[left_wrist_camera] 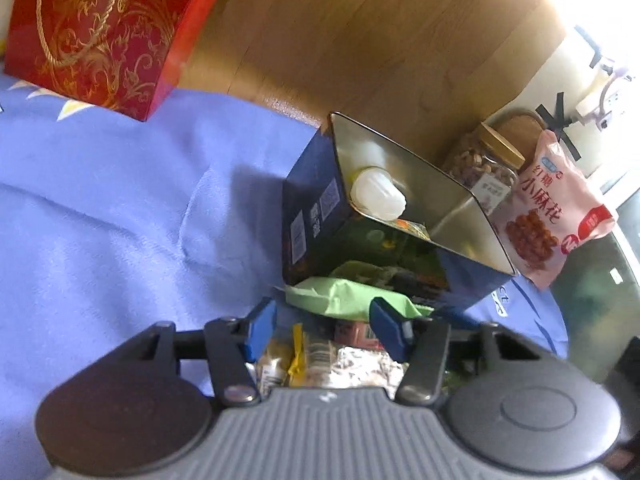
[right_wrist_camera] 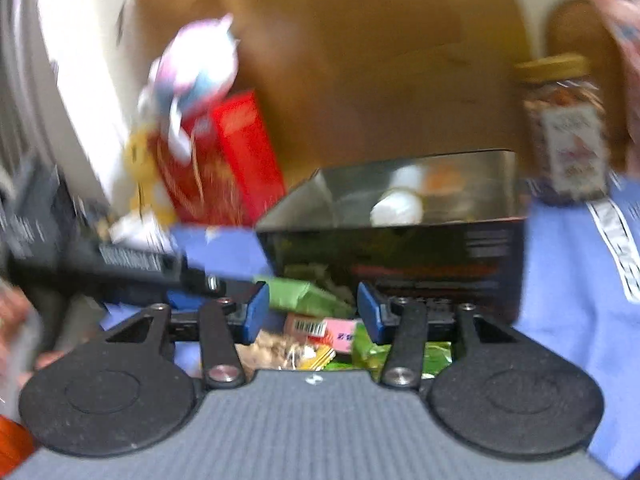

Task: Organize snacks
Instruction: 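Grasp the green stick packet with the right gripper and drop it into the tin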

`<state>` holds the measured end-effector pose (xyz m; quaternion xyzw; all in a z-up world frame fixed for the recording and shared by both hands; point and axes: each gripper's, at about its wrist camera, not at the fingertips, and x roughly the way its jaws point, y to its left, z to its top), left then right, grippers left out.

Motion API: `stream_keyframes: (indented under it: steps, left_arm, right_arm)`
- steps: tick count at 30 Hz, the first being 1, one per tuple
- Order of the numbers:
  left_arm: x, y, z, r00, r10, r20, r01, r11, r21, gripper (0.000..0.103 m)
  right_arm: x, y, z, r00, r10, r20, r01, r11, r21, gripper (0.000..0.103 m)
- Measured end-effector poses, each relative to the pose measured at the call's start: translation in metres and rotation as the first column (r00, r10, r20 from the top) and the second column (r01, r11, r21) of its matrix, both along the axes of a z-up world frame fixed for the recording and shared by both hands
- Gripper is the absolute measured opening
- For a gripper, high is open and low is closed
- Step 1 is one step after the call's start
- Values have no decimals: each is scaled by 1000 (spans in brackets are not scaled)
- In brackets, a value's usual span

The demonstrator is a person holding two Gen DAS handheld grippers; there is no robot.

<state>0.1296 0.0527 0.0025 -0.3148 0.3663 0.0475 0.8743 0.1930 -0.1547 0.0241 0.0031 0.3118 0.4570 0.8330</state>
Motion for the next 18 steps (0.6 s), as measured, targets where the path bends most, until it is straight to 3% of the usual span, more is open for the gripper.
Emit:
stream_keyframes:
  steps: [5, 9, 15, 18]
  left_arm:
    - [6, 4, -6, 999, -18, 32, 20, 999, -39, 35]
    - [-2, -7, -1, 997, -45, 67, 46, 999, -11, 33]
    - [-30, -24, 38, 982, -70, 177, 60, 996, 63, 31]
    - [-29, -30, 66, 961, -97, 258, 78, 994, 82, 31]
  right_arm:
    - [15, 26, -18, 1000, 14, -26, -15, 999, -37, 51]
    - [2, 32, -17, 1000, 16, 23, -15, 998, -57, 37]
    - [-19, 9, 1, 998, -13, 69, 11, 999, 35, 32]
    - [-18, 5, 21, 988, -49, 144, 38, 996, 81, 32]
